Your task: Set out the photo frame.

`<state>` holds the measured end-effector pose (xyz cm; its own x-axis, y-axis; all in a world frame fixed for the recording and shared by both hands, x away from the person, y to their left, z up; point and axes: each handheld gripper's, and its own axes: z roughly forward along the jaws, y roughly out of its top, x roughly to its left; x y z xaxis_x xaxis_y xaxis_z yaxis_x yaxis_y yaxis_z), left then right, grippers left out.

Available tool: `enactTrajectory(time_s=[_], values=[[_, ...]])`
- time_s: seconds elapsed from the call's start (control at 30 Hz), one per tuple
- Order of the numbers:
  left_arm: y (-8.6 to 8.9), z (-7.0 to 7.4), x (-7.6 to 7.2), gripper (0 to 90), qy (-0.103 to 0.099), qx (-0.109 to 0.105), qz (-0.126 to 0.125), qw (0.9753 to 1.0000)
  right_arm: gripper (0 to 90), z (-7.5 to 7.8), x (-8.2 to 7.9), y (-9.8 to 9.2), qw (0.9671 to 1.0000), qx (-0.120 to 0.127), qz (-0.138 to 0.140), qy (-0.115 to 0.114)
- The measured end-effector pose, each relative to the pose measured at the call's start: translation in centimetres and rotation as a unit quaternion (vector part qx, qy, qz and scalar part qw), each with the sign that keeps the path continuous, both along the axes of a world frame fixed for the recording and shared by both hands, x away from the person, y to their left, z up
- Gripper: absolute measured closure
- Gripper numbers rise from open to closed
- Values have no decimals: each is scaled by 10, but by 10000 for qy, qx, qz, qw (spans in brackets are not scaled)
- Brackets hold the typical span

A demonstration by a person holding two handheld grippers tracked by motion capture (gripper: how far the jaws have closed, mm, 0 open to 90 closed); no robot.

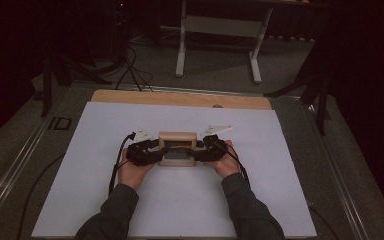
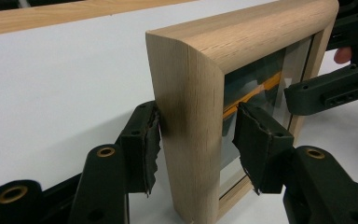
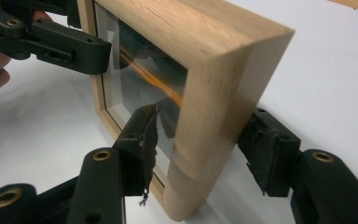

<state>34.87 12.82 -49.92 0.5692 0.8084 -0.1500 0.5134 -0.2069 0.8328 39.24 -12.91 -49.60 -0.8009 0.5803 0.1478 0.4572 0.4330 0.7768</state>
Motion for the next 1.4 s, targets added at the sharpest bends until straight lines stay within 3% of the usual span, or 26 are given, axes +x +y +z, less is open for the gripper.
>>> enactTrajectory(time_s=[0.73,1.1,1.4], values=[[4,-6,7,483,138,-224,-196,9995,464,-4,-3,0,9999,-27,33,103],[7,-6,7,422,289,-250,-143,9992,408,-5,-2,-2,9999,-36,-33,116],[15,-1,-1,398,256,-278,-110,9992,381,-2,-6,-3,9999,-85,-6,83]])
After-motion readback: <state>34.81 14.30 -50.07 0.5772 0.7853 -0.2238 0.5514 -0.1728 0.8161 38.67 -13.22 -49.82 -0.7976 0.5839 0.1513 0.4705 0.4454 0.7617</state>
